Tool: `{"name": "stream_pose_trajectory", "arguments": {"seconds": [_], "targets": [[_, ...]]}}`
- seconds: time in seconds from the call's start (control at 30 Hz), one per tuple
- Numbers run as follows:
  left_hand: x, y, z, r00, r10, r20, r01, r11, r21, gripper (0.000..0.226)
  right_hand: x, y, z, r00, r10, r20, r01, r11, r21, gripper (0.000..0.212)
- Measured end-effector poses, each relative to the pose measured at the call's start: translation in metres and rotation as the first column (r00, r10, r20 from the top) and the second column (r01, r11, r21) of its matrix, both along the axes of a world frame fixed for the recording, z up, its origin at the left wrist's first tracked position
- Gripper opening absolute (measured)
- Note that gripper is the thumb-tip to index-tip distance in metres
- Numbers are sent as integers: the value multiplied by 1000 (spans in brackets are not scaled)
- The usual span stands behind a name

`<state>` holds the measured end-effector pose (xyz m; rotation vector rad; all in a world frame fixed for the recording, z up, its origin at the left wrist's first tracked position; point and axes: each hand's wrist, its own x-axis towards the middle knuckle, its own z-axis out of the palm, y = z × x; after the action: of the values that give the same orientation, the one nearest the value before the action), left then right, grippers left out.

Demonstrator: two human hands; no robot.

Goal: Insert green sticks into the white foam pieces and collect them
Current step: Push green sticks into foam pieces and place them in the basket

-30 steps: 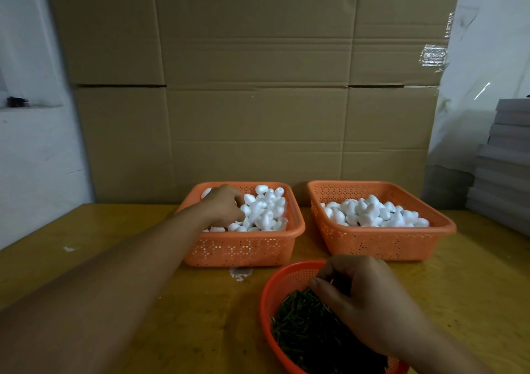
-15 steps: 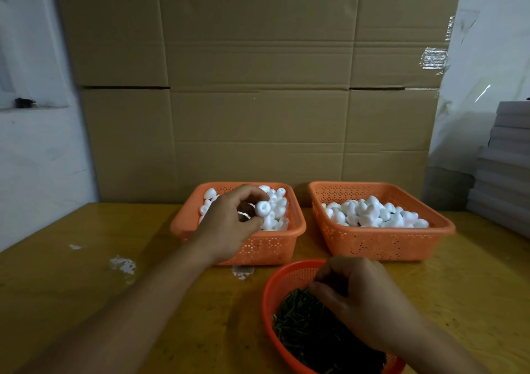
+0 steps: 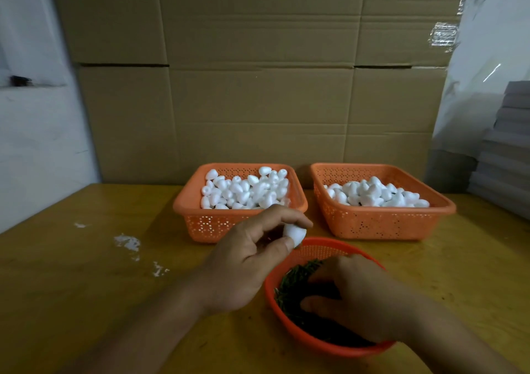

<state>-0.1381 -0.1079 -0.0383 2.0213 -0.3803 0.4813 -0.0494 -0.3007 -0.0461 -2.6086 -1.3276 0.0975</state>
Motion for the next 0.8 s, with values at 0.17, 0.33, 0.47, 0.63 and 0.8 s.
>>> {"name": "stream_pose_trajectory", "arguments": {"seconds": [0.17, 0.33, 0.47, 0.63, 0.8], "targets": [[-4, -4, -6, 988, -135, -79, 131, 990, -52, 41, -3, 1, 1, 1000, 4, 3, -3, 993, -116, 31], [0, -9, -12, 994, -72, -77, 66, 995, -72, 34, -6, 6, -1, 1000, -23, 11, 24, 993, -117, 19], [1, -11, -12, 996, -43, -84, 30, 988, -148, 27, -6, 6, -2, 1000, -28, 12, 29, 997, -78, 15], [3, -16, -12, 995, -1, -102, -29, 955, -295, 28, -3, 3, -3, 999, -43, 28, 42, 998, 44, 16], [3, -20, -10, 974, -126, -186, -16, 788, -616, 29, -3, 1, 1, 995, -99, -6, 96, 936, 339, 8]]}}
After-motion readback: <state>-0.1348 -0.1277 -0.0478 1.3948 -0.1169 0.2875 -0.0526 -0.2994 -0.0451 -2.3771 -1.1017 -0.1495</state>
